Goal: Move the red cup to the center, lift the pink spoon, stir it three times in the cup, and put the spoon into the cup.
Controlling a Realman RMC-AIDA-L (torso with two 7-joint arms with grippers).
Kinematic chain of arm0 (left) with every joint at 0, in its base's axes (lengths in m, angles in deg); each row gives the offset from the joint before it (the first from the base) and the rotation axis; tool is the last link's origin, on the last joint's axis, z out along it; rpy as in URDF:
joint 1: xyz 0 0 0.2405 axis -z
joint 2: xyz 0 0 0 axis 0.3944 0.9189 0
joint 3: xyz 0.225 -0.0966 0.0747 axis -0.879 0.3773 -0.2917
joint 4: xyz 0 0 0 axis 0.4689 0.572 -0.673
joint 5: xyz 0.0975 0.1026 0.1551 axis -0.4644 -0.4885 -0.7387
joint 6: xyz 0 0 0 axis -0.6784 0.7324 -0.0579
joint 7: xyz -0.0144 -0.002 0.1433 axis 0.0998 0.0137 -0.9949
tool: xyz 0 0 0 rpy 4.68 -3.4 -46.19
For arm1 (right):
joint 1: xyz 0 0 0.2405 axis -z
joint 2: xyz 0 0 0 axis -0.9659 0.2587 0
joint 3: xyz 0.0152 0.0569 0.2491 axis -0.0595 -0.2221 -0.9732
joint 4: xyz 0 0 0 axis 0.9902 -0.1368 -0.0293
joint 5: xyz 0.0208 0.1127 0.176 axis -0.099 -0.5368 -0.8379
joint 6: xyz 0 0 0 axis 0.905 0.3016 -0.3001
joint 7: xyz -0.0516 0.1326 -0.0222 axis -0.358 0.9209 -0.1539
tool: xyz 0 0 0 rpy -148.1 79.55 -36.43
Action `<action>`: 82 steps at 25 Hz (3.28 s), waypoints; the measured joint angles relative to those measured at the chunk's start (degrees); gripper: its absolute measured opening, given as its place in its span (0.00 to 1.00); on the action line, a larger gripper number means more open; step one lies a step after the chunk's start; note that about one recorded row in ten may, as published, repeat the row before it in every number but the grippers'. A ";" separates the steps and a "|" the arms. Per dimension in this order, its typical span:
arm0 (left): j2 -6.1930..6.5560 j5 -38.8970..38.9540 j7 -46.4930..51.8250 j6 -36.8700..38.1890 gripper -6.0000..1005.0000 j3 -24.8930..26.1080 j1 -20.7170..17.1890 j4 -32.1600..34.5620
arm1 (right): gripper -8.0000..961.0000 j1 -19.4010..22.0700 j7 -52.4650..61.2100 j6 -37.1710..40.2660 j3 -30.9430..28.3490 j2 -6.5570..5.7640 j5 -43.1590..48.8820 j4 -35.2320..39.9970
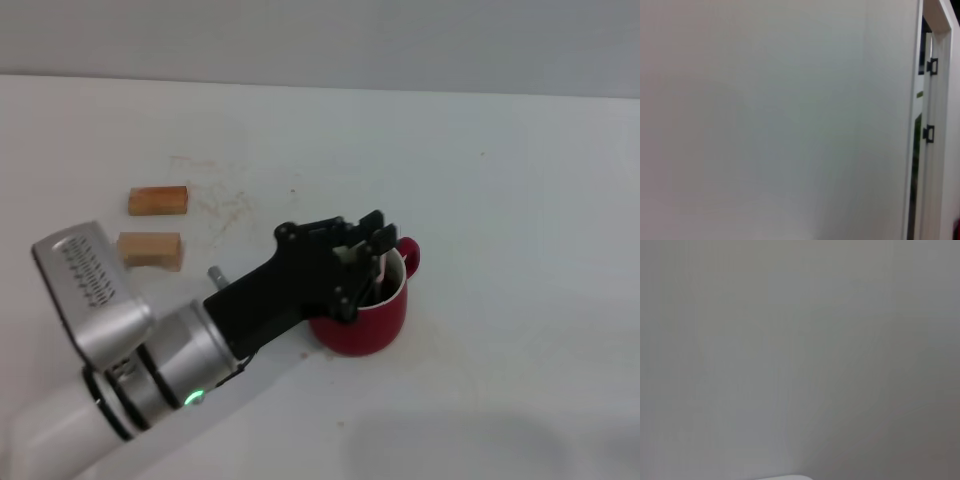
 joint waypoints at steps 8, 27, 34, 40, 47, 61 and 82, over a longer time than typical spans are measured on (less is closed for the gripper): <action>0.31 0.21 -1.95 1.22 0.14 2.75 -4.40 0.56 | 0.01 -0.48 0.00 -0.14 1.07 -0.01 0.05 0.08; 0.06 0.20 -1.88 -2.90 0.13 5.26 0.68 1.64 | 0.01 -0.05 0.00 0.02 1.10 0.09 0.03 0.44; 0.03 0.04 -1.79 -3.51 0.13 1.04 1.62 -2.13 | 0.01 -0.06 0.00 -0.05 1.10 0.06 0.01 0.64; 0.41 0.00 -2.11 -2.20 0.13 0.27 -1.81 -3.49 | 0.01 -0.56 0.00 -0.57 1.10 -0.04 0.01 0.78; 1.14 -0.01 -2.57 -1.81 0.14 3.18 -6.17 -3.44 | 0.01 -0.98 0.00 -0.93 1.18 0.00 0.03 0.78; 0.54 0.02 -2.47 0.42 0.11 8.45 -3.38 0.73 | 0.01 -0.96 -0.05 -0.62 1.80 0.07 0.09 0.42; -0.15 0.70 -20.79 -3.03 0.50 41.71 -9.13 0.00 | 0.01 -0.04 -0.02 9.10 5.98 0.06 0.07 -1.04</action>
